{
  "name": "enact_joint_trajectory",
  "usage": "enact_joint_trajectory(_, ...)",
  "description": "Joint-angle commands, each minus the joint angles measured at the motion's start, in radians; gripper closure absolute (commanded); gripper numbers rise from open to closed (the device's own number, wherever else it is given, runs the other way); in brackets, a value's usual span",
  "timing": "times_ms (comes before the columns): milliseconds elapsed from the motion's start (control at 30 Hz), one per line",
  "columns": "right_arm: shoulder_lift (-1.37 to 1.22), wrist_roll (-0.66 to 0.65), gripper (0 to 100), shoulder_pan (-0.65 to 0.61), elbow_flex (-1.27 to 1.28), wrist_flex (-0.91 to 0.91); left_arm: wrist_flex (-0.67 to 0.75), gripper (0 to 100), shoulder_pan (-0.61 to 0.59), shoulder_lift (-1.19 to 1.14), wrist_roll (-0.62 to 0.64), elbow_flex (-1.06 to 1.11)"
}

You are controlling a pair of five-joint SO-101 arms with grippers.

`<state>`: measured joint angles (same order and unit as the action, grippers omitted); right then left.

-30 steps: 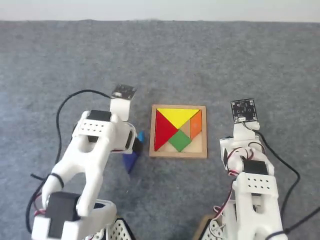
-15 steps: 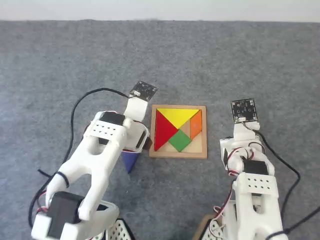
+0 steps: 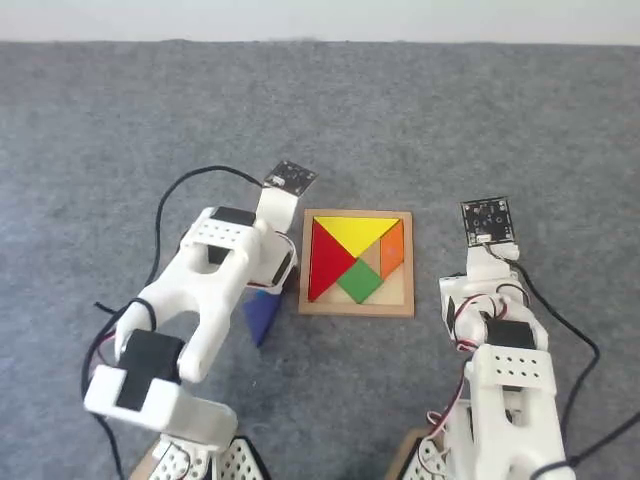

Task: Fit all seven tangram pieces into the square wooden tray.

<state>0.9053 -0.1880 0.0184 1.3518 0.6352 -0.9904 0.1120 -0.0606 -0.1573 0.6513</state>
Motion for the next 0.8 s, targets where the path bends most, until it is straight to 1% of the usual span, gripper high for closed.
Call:
enact_joint_trajectory(0,-0.004,-0.012,99.1,-0.004,-0.06,-0.015,0.018,85,0.003,0.006,-0.014,-0.048)
enact_joint_trajectory(100,-0.004,-0.012,99.1,-0.004,-0.06,-0.015,0.018,90,0.005,0.006,-0.048,-0.045)
enact_joint_trajectory(367,-0.005,-0.012,99.1,-0.004,-0.06,-0.015,0.009,96,0.005,0.008,-0.061,-0.042)
enact_joint_trajectory(467,-0.005,-0.012,99.1,-0.004,-0.06,-0.018,-0.041,98,0.006,0.018,-0.08,-0.067)
enact_joint_trajectory(600,-0.005,-0.012,99.1,-0.004,-0.06,-0.019,-0.158,99,0.012,0.018,-0.084,-0.171)
enact_joint_trajectory(667,-0.005,-0.012,99.1,-0.002,-0.06,-0.019,-0.215,99,0.049,0.018,-0.118,-0.222)
enact_joint_trajectory(767,-0.004,-0.012,99.1,0.002,-0.06,-0.021,-0.259,99,0.157,0.02,-0.153,-0.265)
